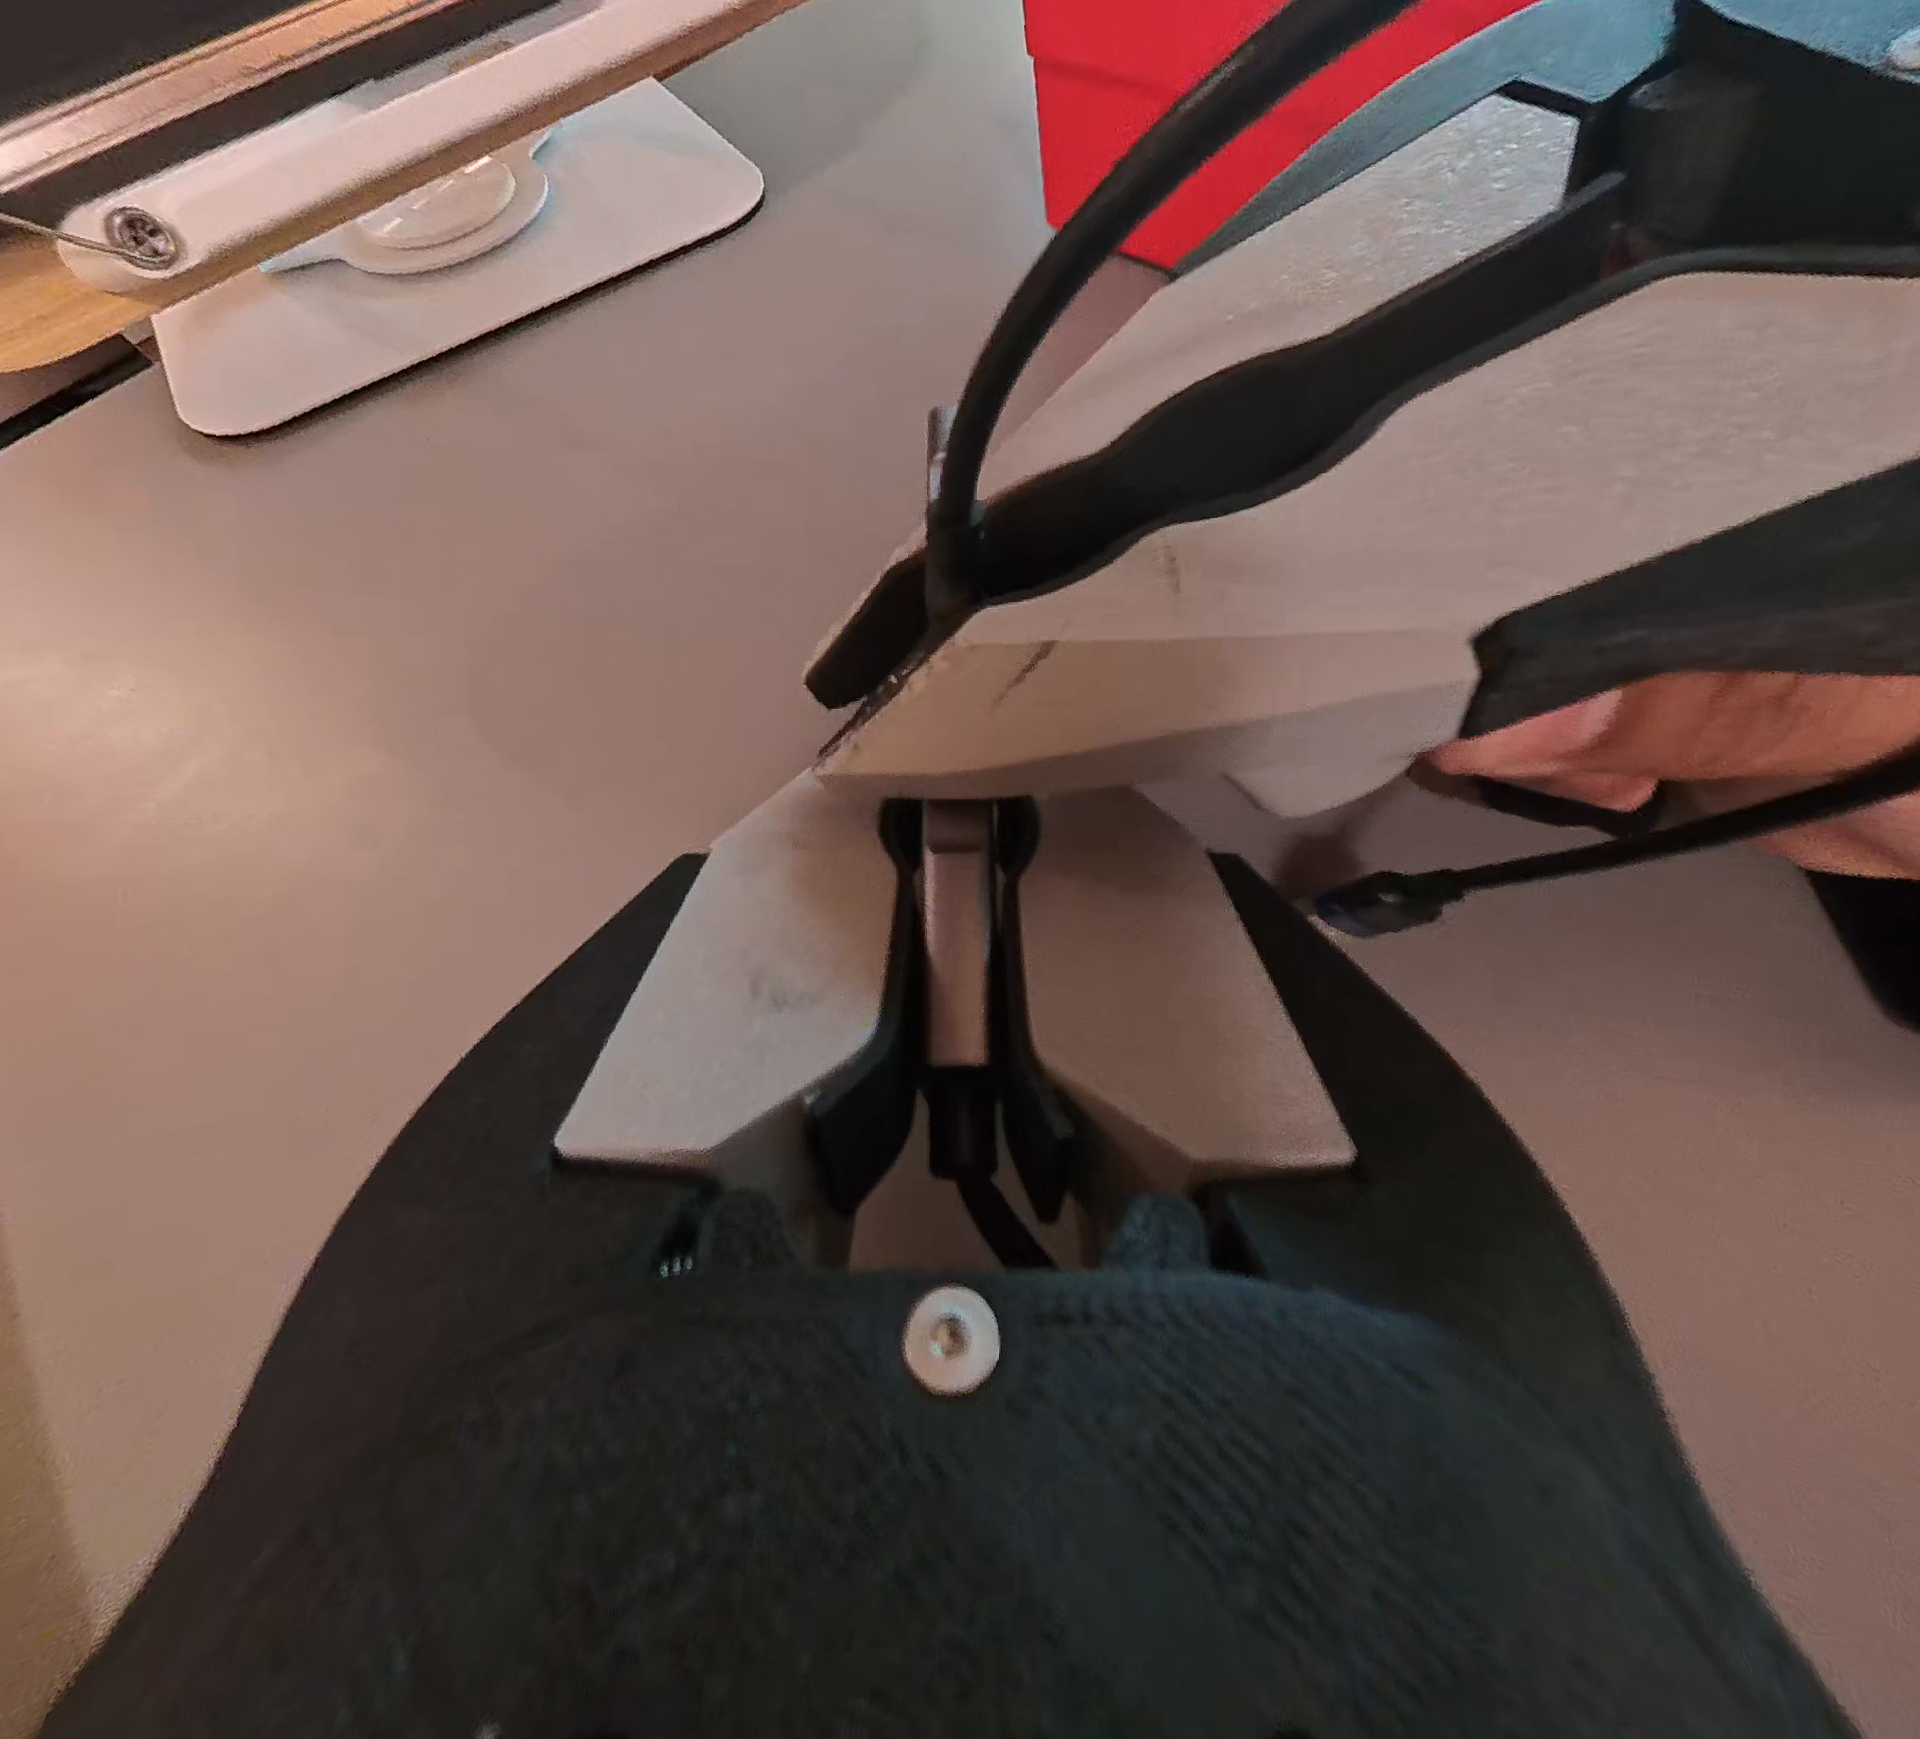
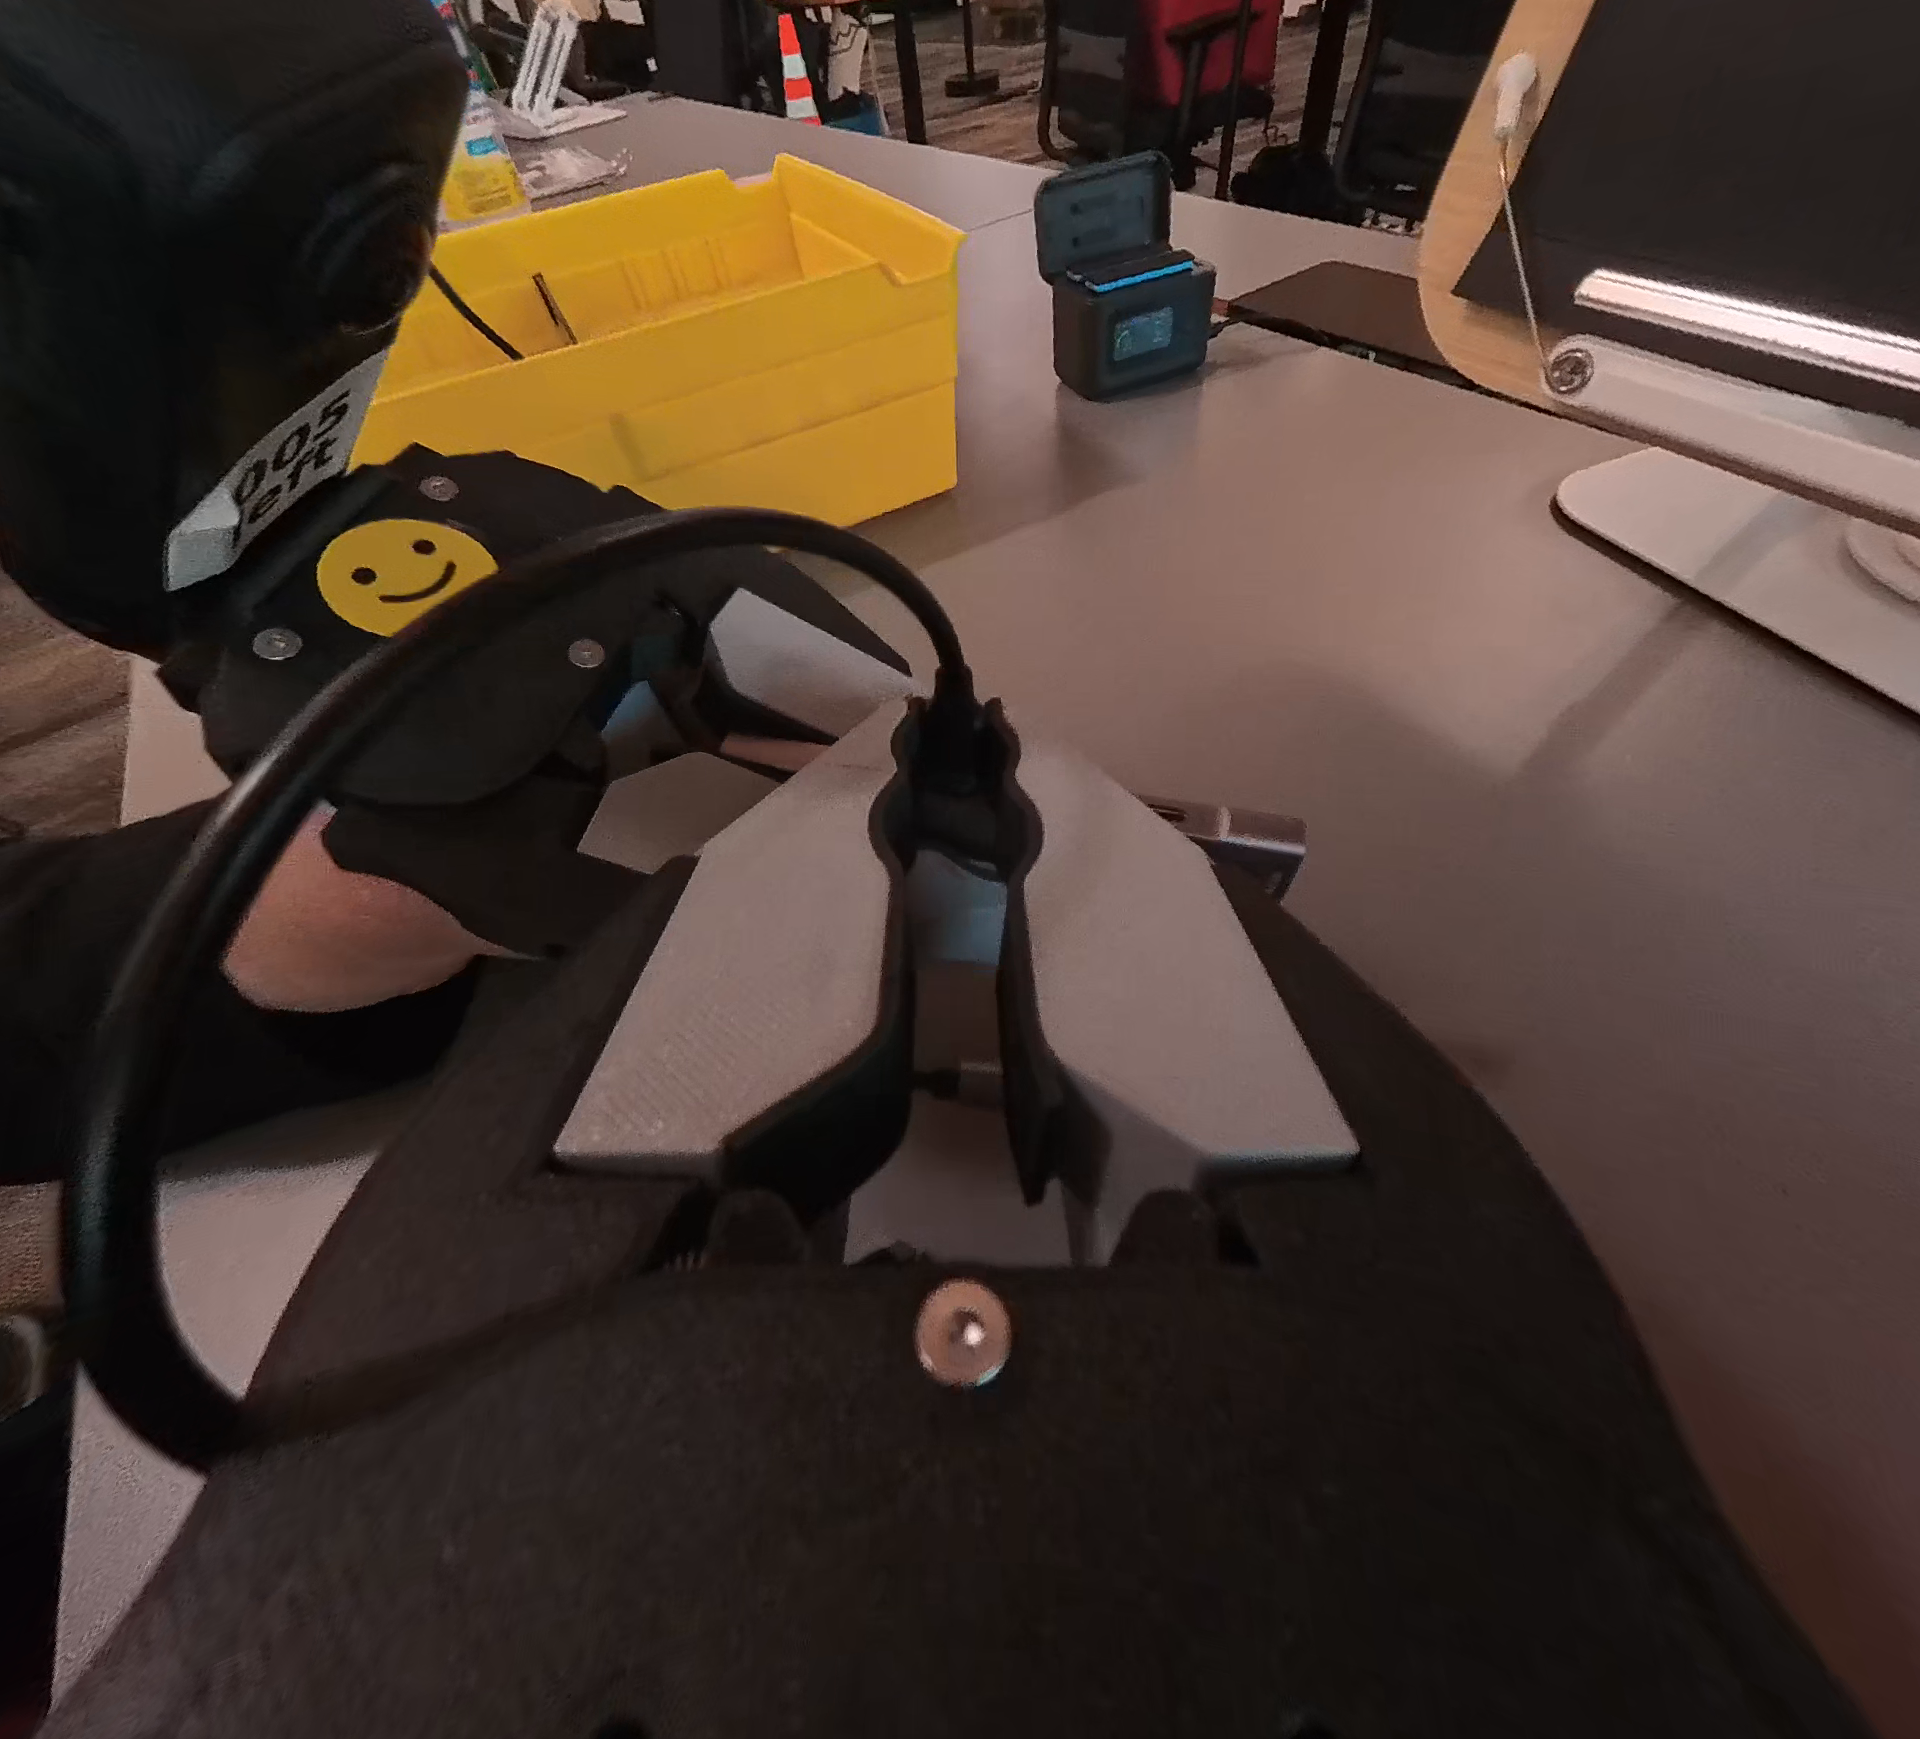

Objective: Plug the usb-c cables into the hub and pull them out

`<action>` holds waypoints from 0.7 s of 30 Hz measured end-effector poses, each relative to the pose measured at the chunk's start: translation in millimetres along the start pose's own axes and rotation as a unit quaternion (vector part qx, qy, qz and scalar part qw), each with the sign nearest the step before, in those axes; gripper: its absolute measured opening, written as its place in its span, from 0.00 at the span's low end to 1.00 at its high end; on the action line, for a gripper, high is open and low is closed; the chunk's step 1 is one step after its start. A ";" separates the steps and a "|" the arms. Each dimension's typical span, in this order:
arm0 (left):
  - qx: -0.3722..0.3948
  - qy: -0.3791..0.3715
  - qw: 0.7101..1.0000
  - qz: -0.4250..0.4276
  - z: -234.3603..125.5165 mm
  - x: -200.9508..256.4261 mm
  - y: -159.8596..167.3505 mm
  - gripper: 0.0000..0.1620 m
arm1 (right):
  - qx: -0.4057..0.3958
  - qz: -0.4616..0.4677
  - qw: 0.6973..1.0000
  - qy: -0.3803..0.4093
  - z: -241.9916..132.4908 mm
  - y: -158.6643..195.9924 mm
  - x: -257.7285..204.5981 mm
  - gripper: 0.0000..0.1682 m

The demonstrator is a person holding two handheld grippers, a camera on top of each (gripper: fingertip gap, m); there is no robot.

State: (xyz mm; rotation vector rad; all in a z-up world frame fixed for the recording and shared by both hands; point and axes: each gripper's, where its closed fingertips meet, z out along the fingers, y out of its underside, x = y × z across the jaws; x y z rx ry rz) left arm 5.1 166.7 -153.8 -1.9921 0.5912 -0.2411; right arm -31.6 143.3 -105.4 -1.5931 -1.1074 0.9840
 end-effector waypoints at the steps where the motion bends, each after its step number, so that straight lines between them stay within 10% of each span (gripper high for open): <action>1: 0.004 0.005 1.000 -0.003 -0.3 0.7 -0.9 0.04 | 0.004 -0.009 1.000 0.003 -0.4 -1.3 -1.1 0.04; 15: 0.021 0.010 1.000 -0.011 -4.4 -0.4 -6.0 0.04 | 0.028 0.008 0.999 -0.032 0.4 -9.1 -5.8 0.04; 21: 0.025 -0.004 1.000 -0.005 -6.1 -4.2 -6.5 0.04 | -0.013 -0.191 0.978 0.087 1.0 -12.0 -8.0 0.05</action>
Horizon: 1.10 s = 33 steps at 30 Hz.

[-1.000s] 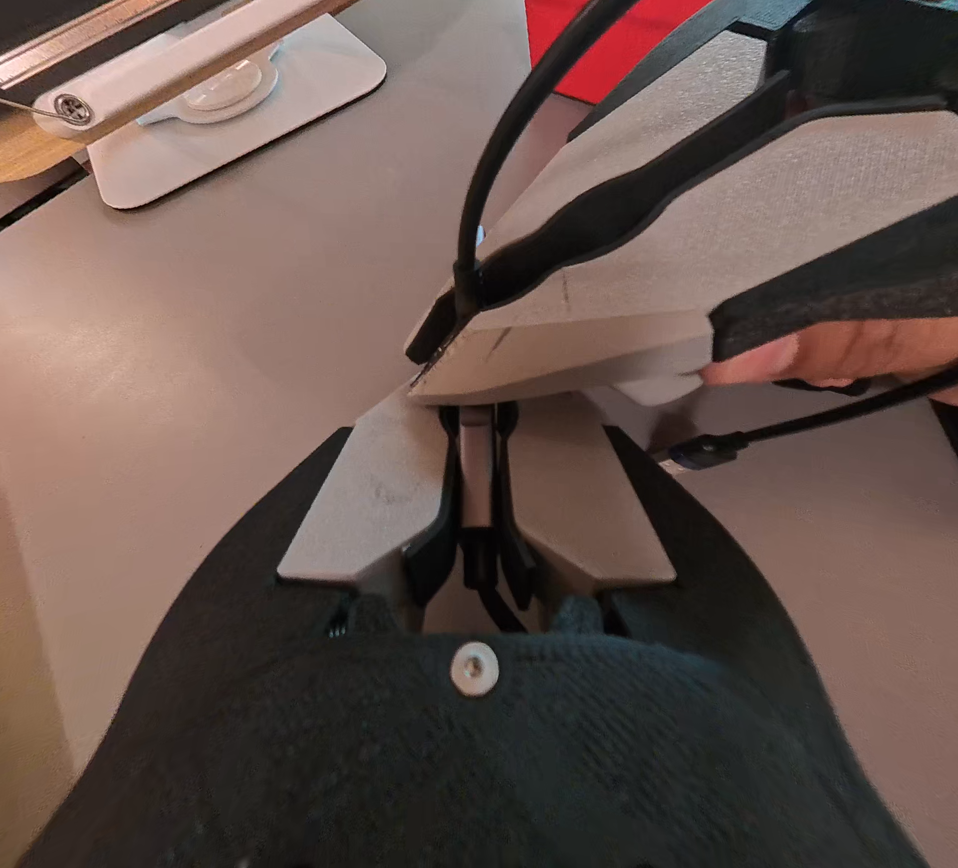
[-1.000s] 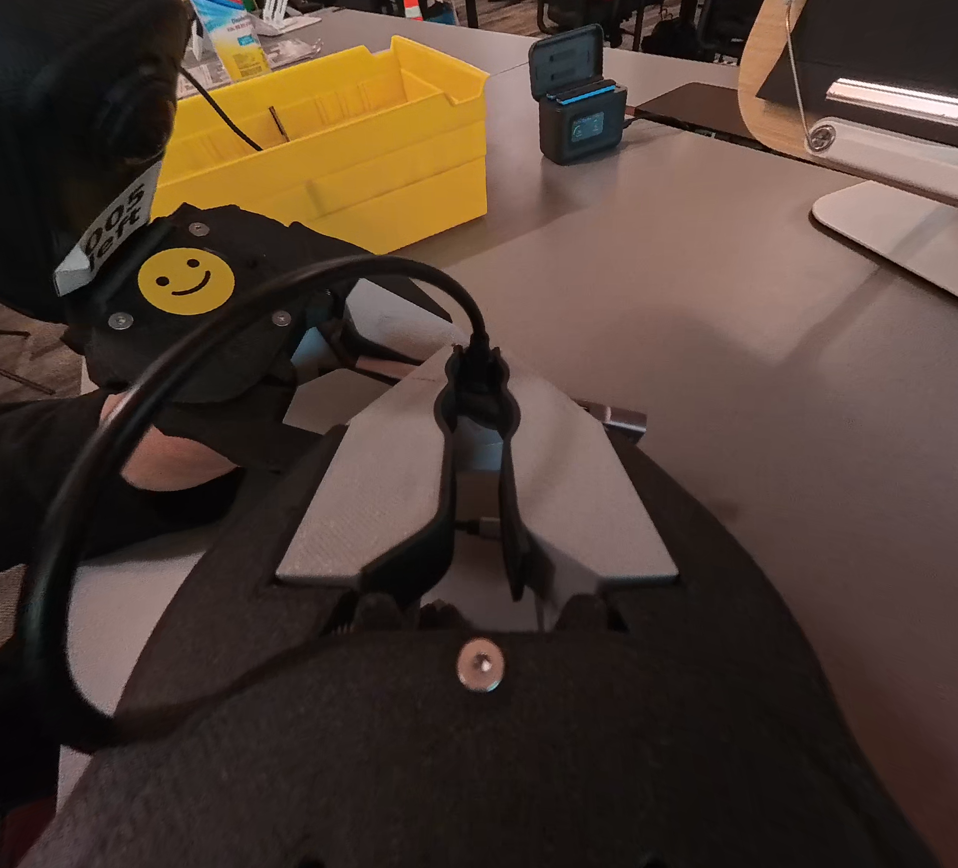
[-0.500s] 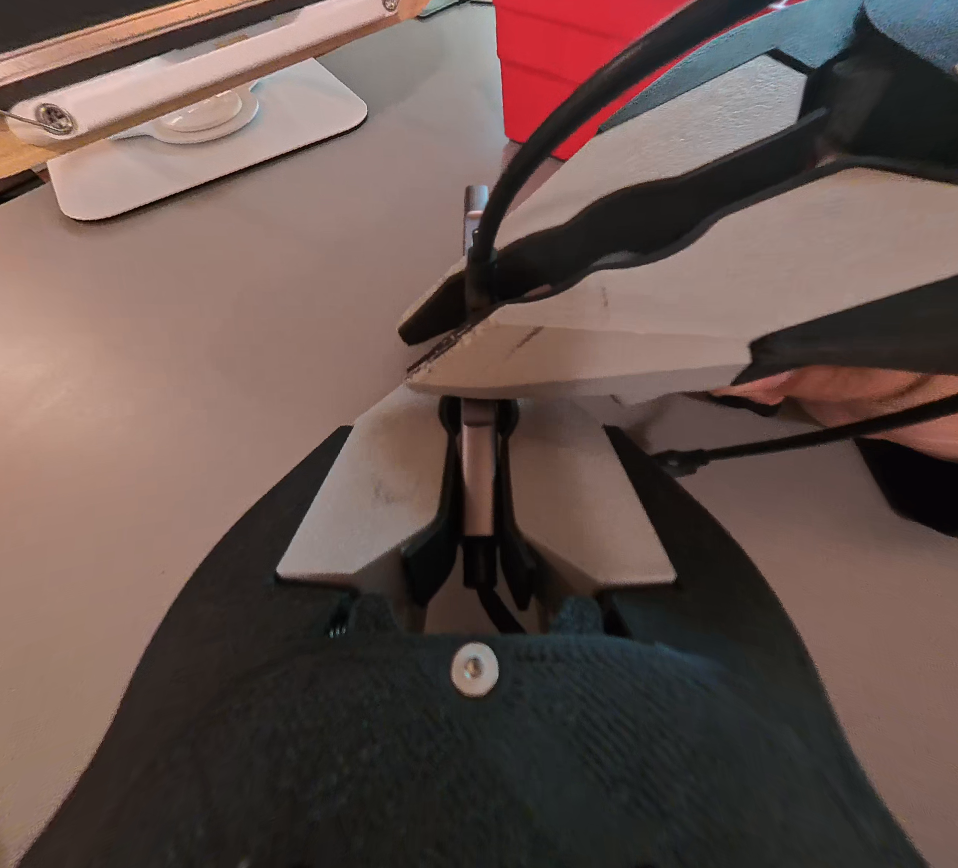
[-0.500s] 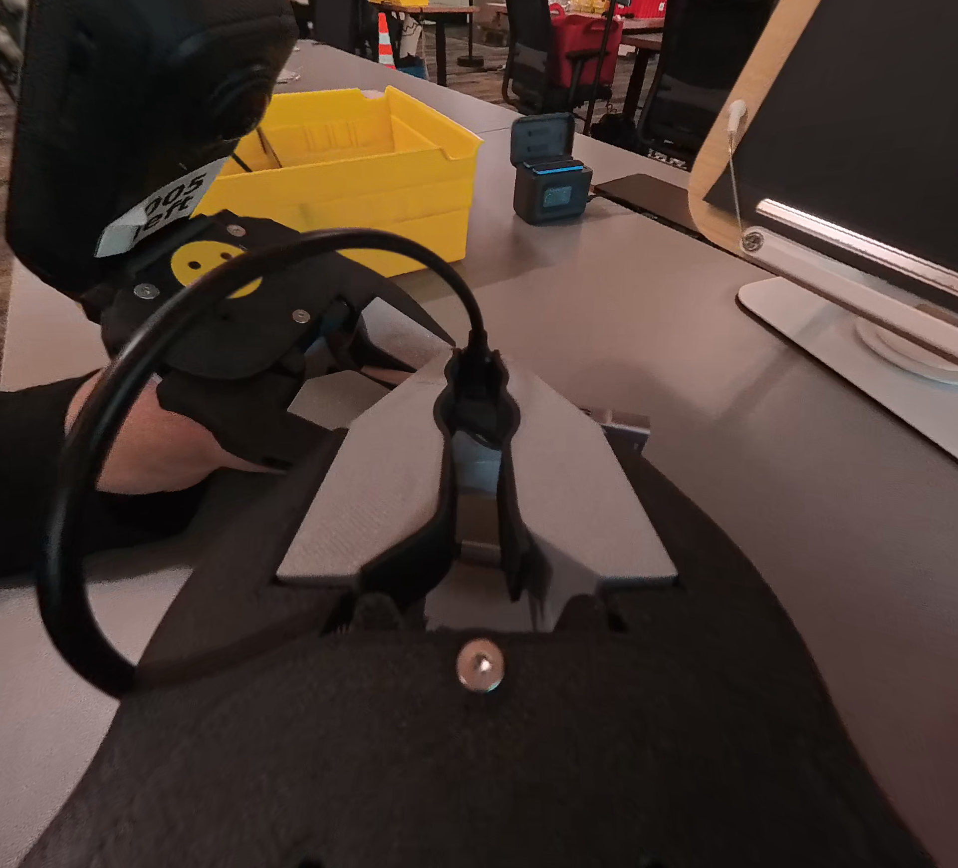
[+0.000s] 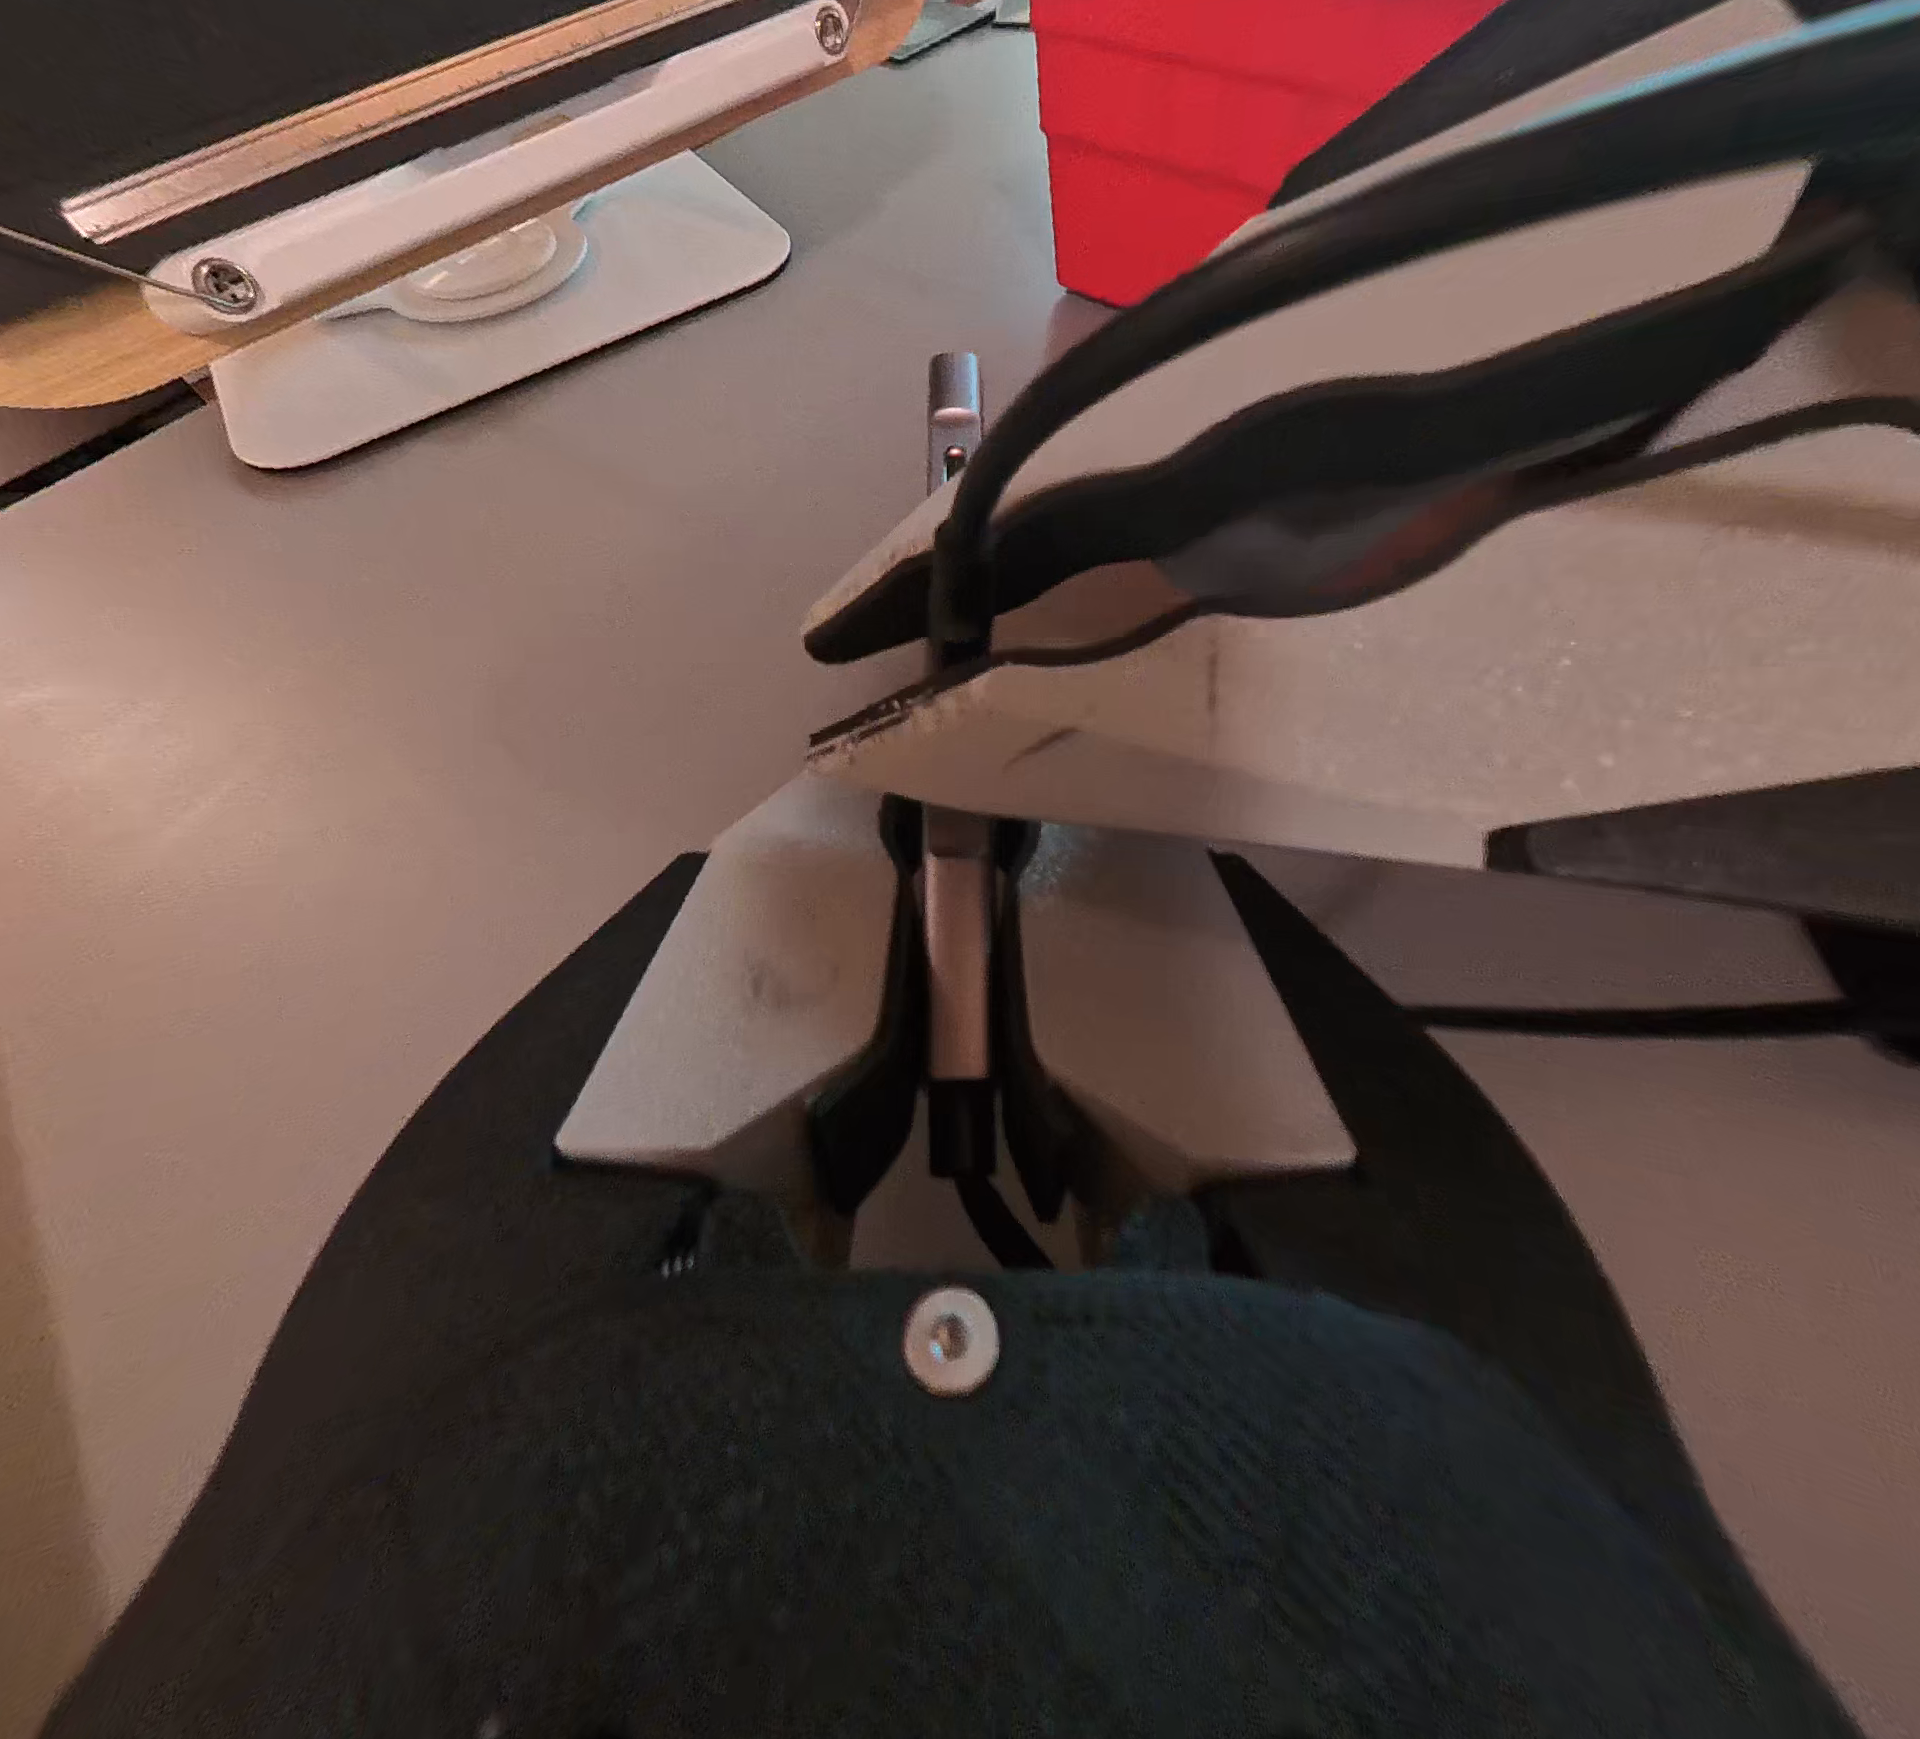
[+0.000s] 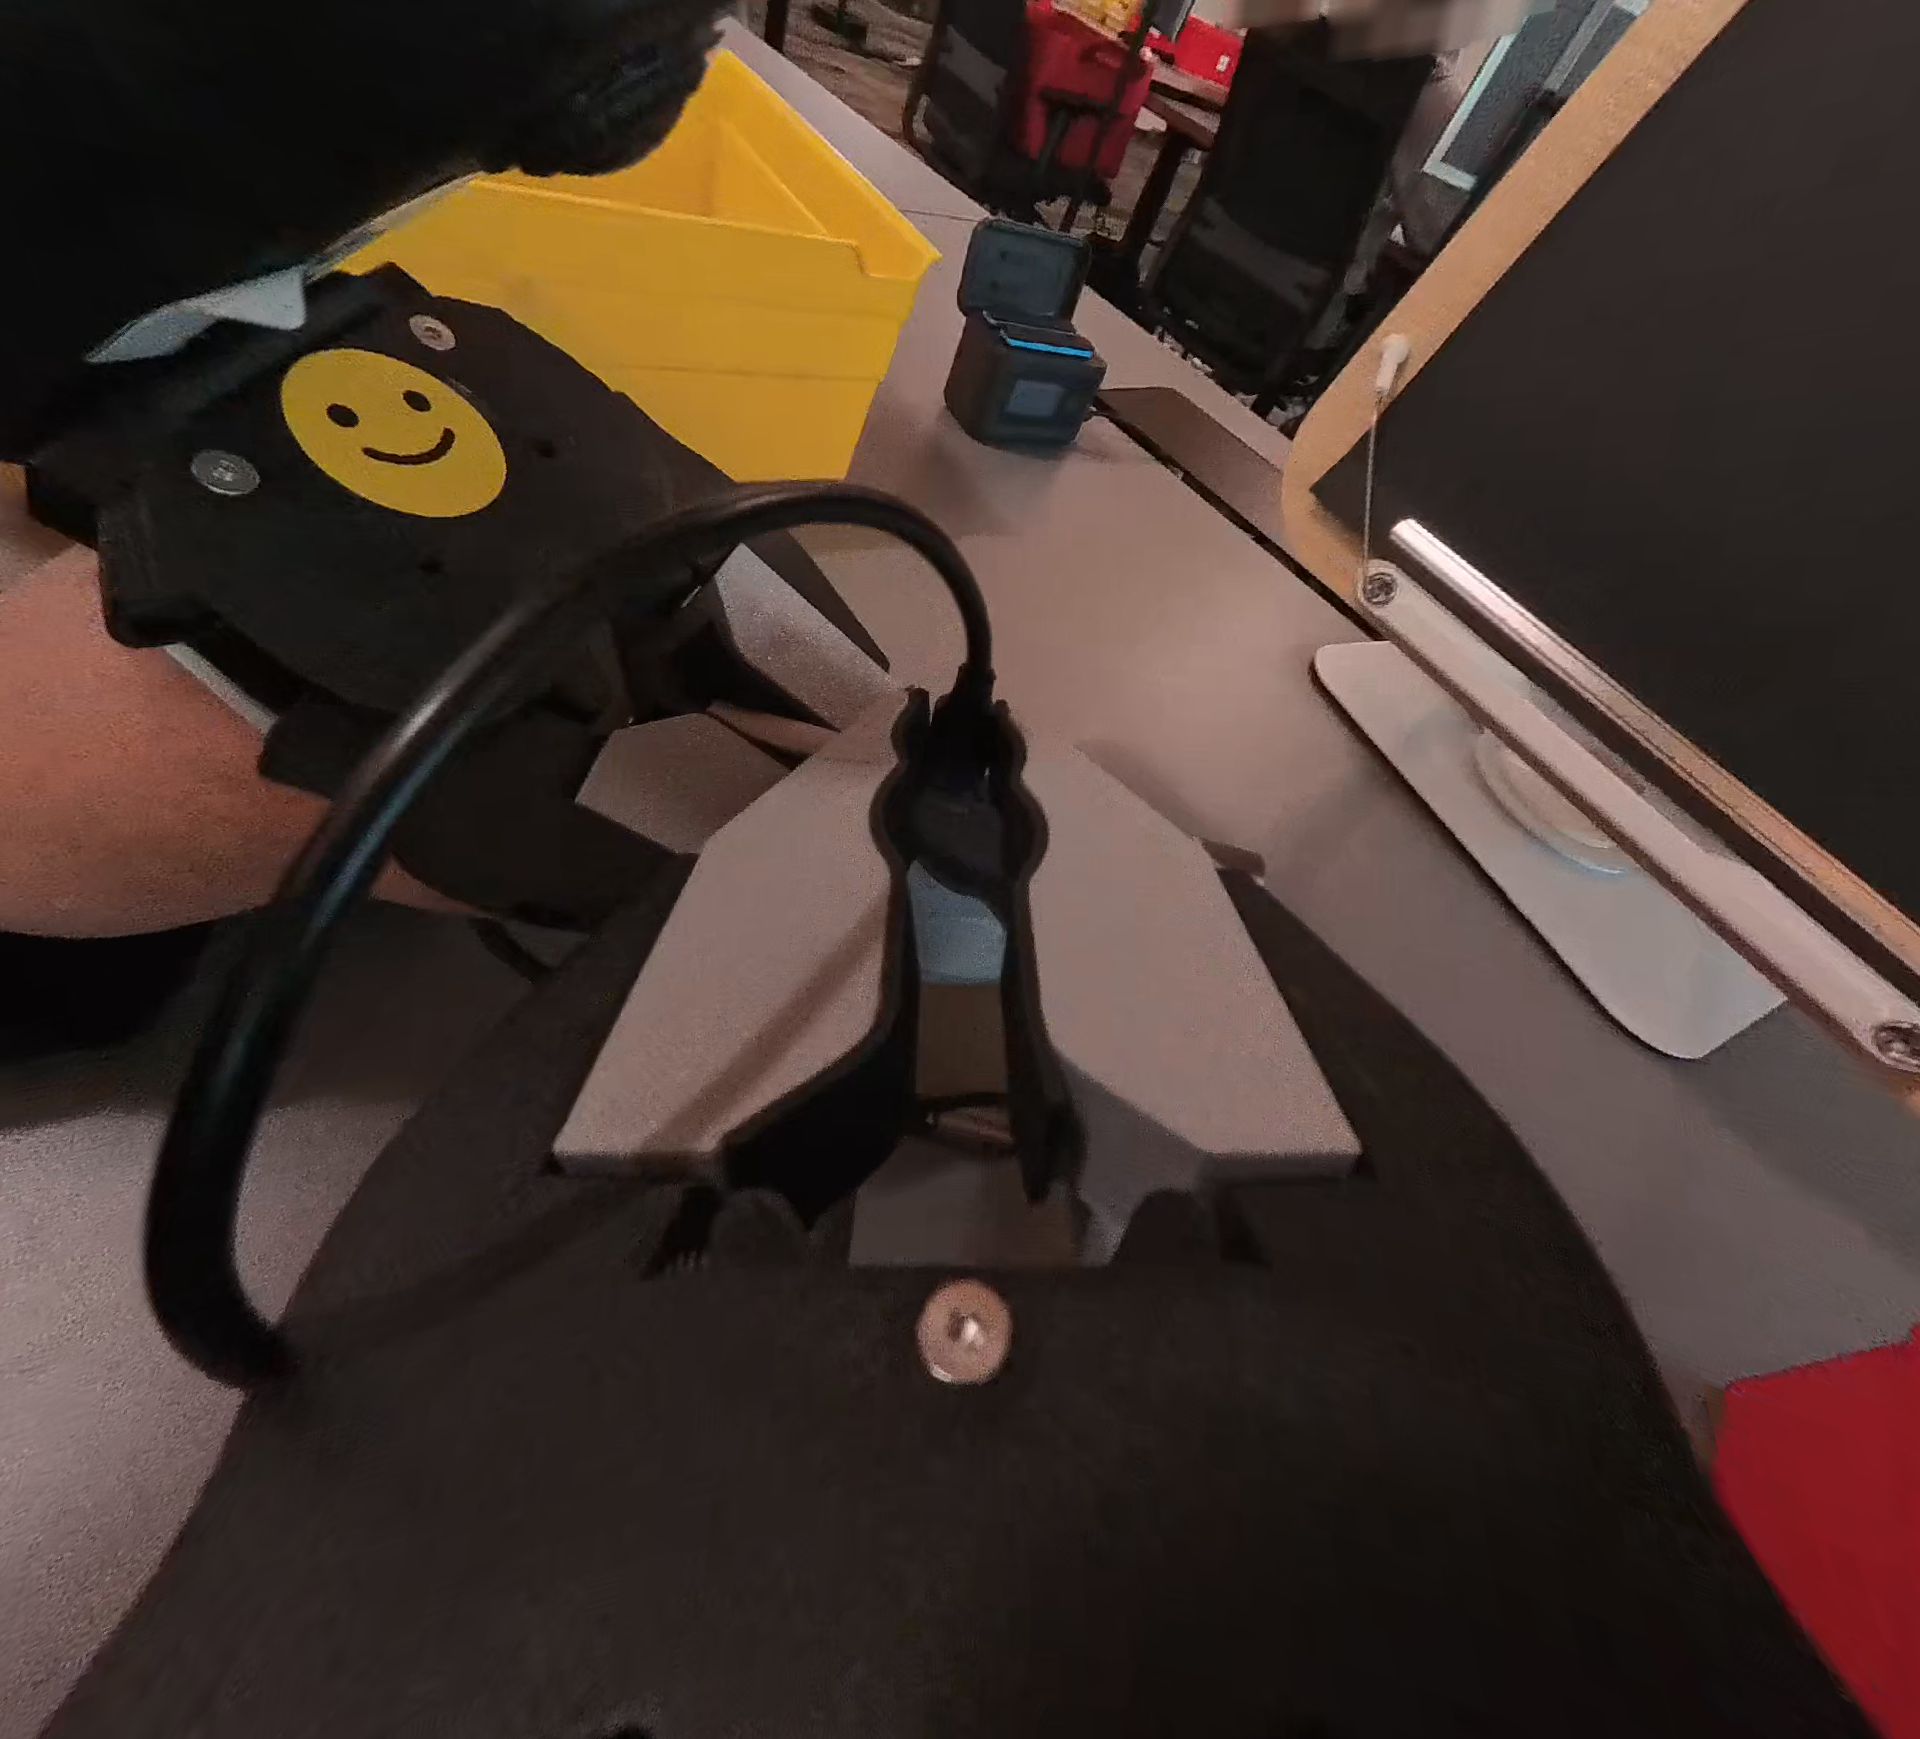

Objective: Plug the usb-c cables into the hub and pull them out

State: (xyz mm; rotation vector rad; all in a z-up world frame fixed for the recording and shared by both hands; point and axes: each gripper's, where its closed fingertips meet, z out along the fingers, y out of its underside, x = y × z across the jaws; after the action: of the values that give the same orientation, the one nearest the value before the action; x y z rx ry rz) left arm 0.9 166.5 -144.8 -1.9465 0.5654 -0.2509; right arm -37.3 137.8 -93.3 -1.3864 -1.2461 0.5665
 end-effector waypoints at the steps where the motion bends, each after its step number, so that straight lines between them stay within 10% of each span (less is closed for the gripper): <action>1: -0.002 -0.002 1.000 0.001 0.3 -0.5 0.8 0.04 | 0.005 0.036 0.999 -0.019 0.6 0.7 -0.3 0.04; 7: -0.019 -0.009 1.000 0.013 3.6 -0.5 4.2 0.04 | 0.029 0.243 0.959 -0.142 1.0 7.7 -0.5 0.05; 12: -0.014 -0.015 1.000 0.012 3.9 -3.7 4.7 0.04 | -0.018 0.000 1.000 -0.009 2.5 6.1 1.3 0.05; 21: -0.026 -0.022 0.999 0.021 4.8 -2.1 5.2 0.04 | 0.033 0.300 0.938 -0.173 0.8 9.2 0.2 0.05; 27: -0.012 -0.018 1.000 0.015 3.3 -4.1 3.7 0.04 | -0.008 0.059 0.997 -0.038 2.2 5.1 1.0 0.04; 33: -0.017 -0.034 0.999 -0.019 -1.7 -19.0 9.8 0.04 | 0.105 0.308 0.941 -0.097 -24.3 -2.5 54.7 0.04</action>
State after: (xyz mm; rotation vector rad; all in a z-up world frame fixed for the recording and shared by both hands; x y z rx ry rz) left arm -18.9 171.1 -151.4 -1.9924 0.4926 -0.1999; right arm 1.0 176.3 -67.9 -1.5573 -0.8476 1.2572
